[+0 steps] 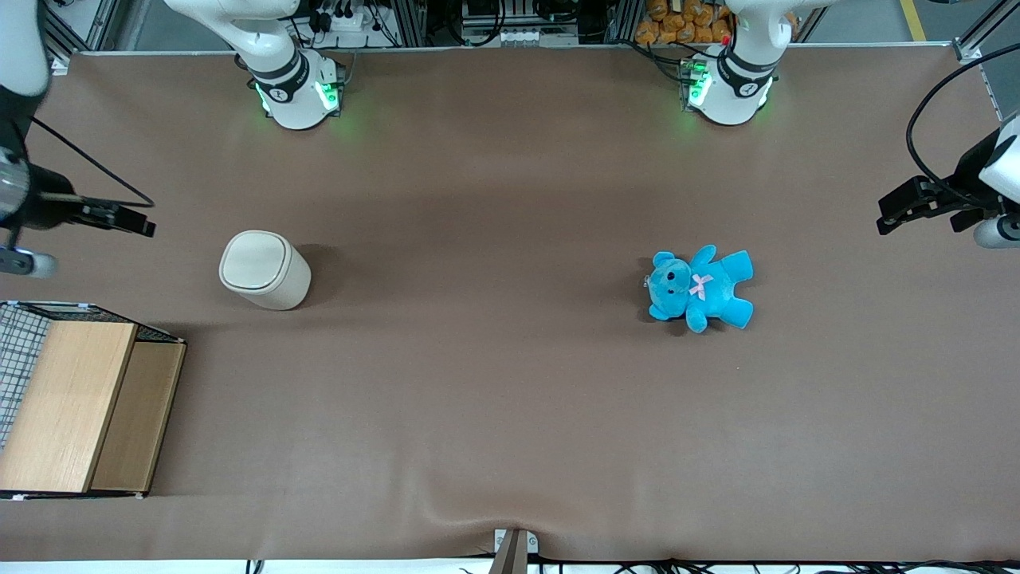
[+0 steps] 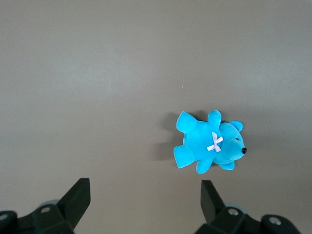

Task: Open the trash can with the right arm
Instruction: 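Move the right gripper over the white trash can's lid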

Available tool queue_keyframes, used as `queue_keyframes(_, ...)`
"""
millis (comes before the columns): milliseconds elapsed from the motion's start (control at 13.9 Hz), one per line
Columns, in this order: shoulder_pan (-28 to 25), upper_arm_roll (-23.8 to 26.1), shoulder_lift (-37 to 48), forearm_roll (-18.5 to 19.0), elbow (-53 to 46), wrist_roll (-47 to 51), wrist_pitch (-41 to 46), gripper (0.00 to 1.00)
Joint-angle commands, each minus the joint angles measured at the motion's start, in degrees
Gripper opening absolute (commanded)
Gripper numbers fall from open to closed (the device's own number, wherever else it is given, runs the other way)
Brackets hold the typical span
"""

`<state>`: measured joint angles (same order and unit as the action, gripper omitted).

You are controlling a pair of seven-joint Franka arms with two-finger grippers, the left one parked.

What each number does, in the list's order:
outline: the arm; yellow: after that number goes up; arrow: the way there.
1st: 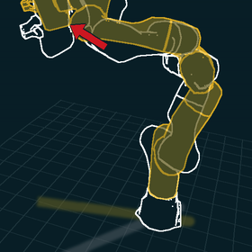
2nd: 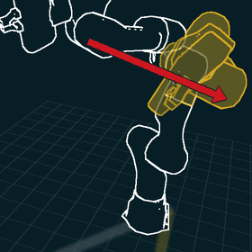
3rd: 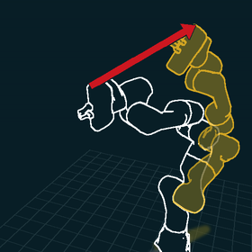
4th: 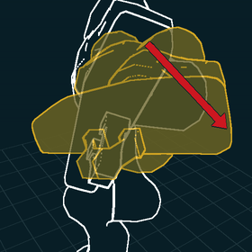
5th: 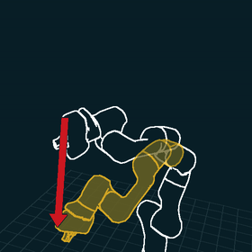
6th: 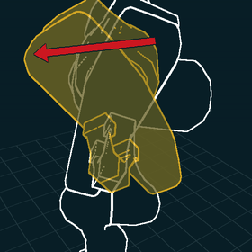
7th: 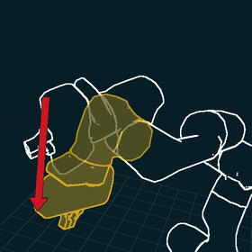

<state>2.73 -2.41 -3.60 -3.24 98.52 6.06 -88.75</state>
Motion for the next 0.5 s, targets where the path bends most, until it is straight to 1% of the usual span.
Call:
queue_keyframes(0, 0.35, -0.05, 2.28, -0.28, 7.28, -0.35, -3.97, 0.0)
queue_keyframes(144, 0.43, -0.05, 2.81, -0.28, 10.88, -0.35, -5.02, 0.0)
queue_keyframes(432, 0.52, -0.14, 6.67, -0.19, 23.71, -0.35, -16.6, 0.0)
